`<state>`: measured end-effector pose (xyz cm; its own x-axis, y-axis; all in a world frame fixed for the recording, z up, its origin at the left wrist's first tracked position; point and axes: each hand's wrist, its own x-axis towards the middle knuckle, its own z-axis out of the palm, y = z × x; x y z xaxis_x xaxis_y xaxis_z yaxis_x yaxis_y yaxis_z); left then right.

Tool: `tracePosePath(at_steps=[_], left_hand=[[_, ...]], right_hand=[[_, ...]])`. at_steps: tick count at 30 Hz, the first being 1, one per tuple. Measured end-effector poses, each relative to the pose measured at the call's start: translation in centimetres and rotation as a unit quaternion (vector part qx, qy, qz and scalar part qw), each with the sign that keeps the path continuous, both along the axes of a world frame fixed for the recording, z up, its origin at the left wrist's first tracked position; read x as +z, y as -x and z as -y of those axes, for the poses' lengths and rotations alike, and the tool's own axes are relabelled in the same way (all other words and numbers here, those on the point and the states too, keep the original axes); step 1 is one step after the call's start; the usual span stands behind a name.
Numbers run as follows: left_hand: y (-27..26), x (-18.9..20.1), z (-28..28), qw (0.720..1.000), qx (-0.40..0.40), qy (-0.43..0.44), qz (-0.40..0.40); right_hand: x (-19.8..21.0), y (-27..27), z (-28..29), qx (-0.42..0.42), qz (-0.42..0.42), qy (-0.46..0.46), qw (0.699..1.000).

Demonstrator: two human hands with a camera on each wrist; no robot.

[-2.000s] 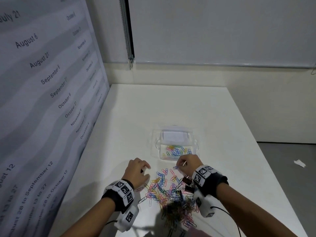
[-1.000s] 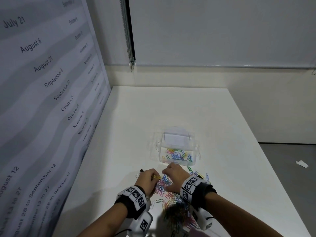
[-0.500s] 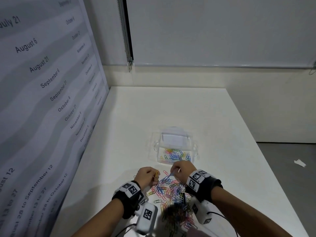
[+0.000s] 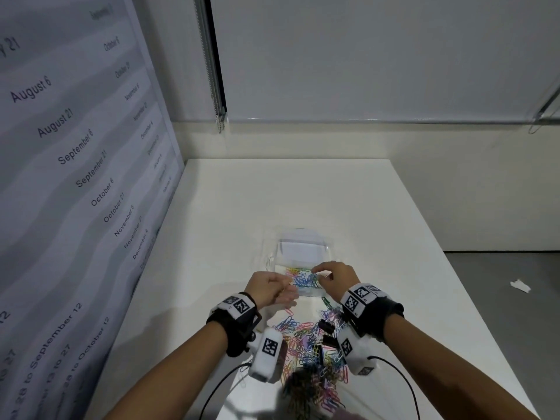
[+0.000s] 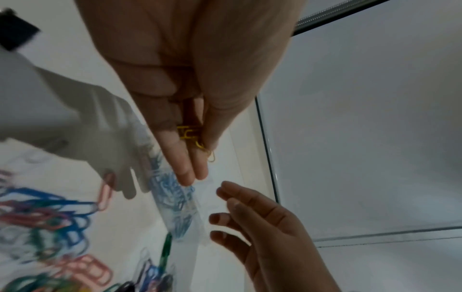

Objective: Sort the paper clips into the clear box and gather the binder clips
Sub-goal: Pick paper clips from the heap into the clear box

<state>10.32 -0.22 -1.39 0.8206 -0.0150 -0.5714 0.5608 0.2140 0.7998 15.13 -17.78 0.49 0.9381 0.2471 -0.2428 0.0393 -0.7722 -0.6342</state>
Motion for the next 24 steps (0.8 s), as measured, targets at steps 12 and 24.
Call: tracePosePath(at_steps=[12,24], left_hand=[[-1.7,1.6,0.7,1.000,0.027,0.014,0.009],[5.7,-2.1,-3.5,0.841,-0.319,-0.435,0.048]], right_hand=[[-2.4,4.1,-1.5,0.221,-0.059,0.111,0.967],[-4.1,5.1,-3.8,0.279,-0.053,0.140,0.949]])
